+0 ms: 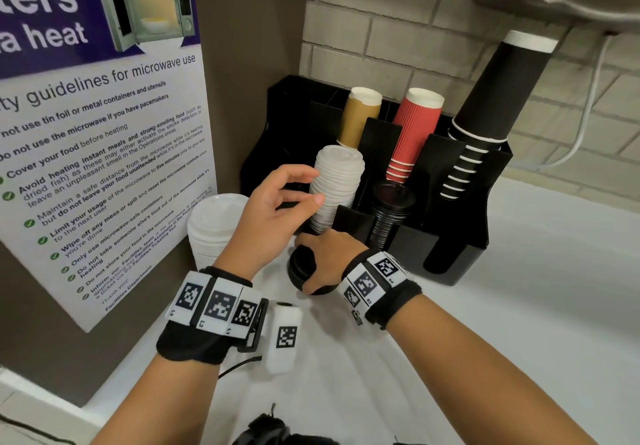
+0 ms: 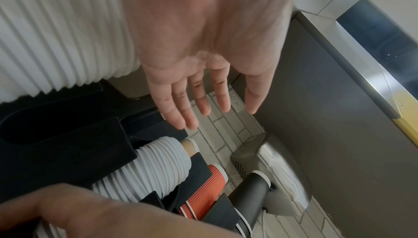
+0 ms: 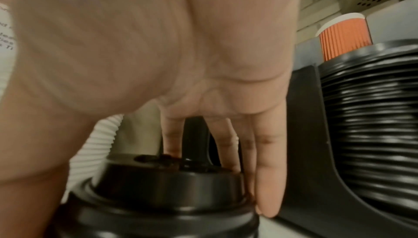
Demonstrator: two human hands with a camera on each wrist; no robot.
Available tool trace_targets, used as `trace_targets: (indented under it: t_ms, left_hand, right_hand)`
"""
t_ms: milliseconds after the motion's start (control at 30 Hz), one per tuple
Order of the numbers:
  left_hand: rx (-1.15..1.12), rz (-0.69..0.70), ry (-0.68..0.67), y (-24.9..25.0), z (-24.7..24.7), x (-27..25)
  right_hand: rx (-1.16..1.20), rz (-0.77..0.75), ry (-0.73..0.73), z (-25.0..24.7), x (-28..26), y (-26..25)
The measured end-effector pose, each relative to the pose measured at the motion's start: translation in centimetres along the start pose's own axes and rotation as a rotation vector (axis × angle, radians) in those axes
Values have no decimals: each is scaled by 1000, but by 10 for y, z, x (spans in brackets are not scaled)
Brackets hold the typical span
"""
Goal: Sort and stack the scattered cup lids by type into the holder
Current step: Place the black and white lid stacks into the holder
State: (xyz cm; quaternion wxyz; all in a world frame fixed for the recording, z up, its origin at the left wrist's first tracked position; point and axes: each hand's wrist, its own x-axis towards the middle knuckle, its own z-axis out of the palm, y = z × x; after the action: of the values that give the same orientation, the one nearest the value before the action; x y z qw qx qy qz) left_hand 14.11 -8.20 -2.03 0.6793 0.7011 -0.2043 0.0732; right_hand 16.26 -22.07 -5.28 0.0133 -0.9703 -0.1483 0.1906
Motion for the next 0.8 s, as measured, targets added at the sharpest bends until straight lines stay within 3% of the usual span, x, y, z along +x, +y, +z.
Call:
trace_targets:
  t_ms: [267,500,633,733,800]
  left_hand:
    - [-4,18,0,0,-1,-1]
    - [10,-10,-29,-6,7,-2]
    - [24,-112,-217,-12,9,-4]
    - [55,-149,-395,-15,12,-7]
    - [18,-147,-443,-15,17,-8]
  right_hand:
    - [114,36,-24,5,-9,17]
    - [590,-18,247,-10,-47,47]
    - [908,-117,402,-6,-67,54]
    - [1051,-188,438,-5,-79,52]
    - [1123,-241,452,-6,-84,49]
